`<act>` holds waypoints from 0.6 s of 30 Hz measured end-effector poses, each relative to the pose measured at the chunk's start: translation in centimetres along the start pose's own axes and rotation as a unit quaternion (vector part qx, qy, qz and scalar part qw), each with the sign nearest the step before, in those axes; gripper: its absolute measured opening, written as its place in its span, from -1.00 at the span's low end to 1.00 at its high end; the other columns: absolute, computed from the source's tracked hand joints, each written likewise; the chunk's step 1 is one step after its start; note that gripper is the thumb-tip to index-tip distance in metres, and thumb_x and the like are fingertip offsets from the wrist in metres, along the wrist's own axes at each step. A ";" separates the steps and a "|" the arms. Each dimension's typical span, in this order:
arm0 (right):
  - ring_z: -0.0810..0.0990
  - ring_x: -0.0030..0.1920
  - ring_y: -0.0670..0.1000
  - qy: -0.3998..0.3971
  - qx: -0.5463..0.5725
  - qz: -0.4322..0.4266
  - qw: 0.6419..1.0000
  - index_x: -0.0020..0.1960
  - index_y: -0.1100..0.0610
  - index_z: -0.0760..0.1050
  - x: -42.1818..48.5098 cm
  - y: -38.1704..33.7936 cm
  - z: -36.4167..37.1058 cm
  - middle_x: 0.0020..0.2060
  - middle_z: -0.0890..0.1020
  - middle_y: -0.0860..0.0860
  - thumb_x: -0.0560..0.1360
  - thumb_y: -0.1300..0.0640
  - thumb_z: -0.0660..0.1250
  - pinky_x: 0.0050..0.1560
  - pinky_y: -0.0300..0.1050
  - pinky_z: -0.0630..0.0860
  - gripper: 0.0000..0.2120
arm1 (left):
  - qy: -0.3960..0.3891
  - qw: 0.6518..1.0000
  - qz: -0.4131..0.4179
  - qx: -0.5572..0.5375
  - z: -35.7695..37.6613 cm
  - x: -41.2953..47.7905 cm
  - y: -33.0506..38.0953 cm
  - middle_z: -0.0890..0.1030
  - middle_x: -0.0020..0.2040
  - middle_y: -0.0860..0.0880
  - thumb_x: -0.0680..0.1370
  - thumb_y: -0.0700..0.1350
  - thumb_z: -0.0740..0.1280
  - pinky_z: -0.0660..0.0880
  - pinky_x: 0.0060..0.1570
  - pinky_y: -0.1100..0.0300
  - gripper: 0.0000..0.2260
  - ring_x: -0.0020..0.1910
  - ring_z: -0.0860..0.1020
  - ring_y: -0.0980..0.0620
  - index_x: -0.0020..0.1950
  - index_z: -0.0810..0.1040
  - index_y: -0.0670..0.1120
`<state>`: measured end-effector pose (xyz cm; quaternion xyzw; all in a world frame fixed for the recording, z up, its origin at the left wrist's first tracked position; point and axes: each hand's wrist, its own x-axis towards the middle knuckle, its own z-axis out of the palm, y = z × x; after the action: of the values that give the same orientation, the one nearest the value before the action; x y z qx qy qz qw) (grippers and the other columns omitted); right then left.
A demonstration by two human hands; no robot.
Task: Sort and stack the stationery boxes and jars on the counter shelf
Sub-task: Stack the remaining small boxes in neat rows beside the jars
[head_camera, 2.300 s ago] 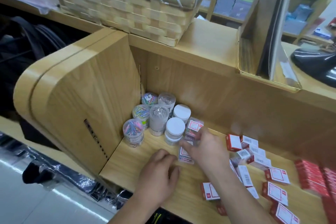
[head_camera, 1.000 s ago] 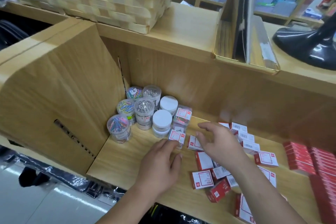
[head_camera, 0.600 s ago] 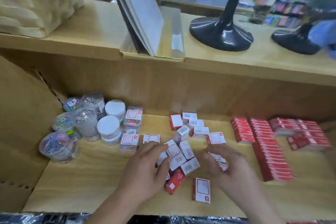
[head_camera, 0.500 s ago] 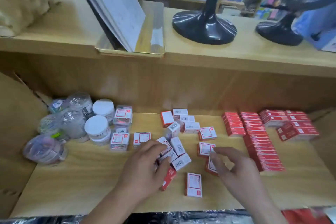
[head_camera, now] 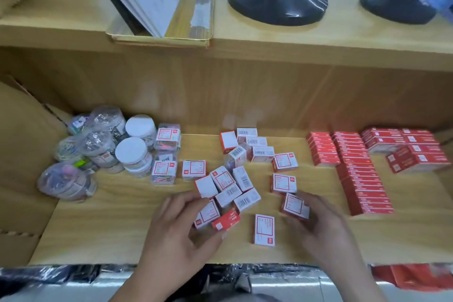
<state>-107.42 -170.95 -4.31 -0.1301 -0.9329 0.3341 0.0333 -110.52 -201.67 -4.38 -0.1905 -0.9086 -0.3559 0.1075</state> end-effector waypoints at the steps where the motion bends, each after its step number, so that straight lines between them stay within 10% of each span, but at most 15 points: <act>1: 0.60 0.18 -0.04 0.001 -0.009 0.000 1.000 0.27 -0.12 0.56 0.0 0.0 0.0 0.14 0.61 -0.20 0.34 0.03 0.60 0.19 0.04 0.56 -0.47 | 0.002 1.000 -0.004 0.001 -0.3 -0.4 -0.3 0.55 0.25 0.11 0.35 0.18 0.60 0.50 0.13 0.01 -0.45 0.15 0.54 0.02 0.27 0.65 -0.01; 18: 0.61 -0.24 -0.14 0.040 0.105 0.043 0.993 -0.10 -0.07 0.62 -1.5 -1.4 0.9 -0.26 0.68 -0.15 0.30 0.02 0.63 -0.24 -0.29 0.49 -0.75 | -0.022 0.991 -0.108 -0.077 -0.7 -3.8 -2.5 0.53 0.20 0.26 0.47 0.17 0.41 0.52 0.01 0.28 -0.49 0.07 0.57 0.23 0.39 0.53 0.04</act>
<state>-106.44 -172.90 -4.12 -0.1790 -0.8842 0.4259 0.0692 -108.13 -204.88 -6.63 -0.1070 -0.8956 -0.4305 0.0337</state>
